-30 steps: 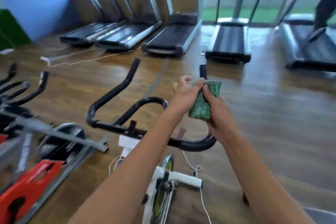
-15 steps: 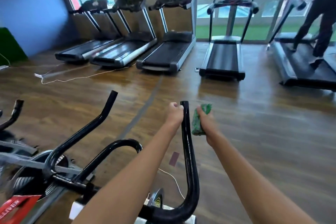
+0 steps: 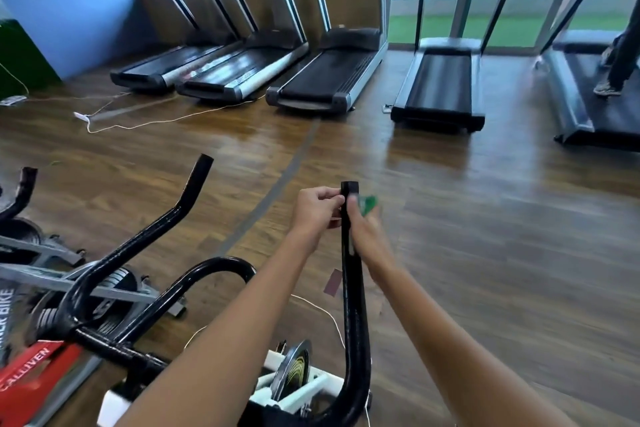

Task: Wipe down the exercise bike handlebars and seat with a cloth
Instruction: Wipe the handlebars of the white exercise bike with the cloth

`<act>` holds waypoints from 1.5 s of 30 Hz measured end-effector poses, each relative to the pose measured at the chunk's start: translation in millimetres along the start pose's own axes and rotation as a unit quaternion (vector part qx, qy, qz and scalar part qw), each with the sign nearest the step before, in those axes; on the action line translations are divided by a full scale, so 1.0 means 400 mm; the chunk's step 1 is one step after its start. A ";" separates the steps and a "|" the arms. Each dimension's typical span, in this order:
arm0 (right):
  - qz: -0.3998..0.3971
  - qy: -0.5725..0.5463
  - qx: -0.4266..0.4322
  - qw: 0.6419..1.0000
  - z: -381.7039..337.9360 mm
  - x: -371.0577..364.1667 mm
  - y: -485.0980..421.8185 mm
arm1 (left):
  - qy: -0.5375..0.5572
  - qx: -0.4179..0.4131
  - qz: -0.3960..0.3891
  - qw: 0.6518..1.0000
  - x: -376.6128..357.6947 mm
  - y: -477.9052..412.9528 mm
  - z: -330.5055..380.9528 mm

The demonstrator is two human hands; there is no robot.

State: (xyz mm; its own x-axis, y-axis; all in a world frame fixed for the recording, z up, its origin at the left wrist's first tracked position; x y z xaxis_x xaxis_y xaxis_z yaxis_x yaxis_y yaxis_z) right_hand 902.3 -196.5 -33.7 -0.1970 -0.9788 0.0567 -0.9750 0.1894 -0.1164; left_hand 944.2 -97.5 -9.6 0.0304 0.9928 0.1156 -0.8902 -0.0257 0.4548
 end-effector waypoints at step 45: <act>0.019 0.002 0.007 1.000 0.020 0.001 -0.005 | -0.009 0.014 -0.018 1.000 -0.001 -0.011 -0.002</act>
State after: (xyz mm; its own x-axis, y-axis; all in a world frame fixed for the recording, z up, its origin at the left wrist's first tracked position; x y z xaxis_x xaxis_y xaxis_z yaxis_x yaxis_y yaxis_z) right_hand 905.0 -197.8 -41.3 -0.2334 -0.9708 0.0562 -0.9656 0.2245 -0.1314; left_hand 947.8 -97.7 -12.5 0.0700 0.9909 0.1148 -0.8750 0.0058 0.4841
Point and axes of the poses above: each hand's wrist, its own y-axis away from the middle knuckle, its own x-axis out of the back of the hand, z = x × y, the point moved 4 cm from there along -y, towards the middle knuckle, and after that the axes turned 15 degrees about x, right-handed, at the moved point
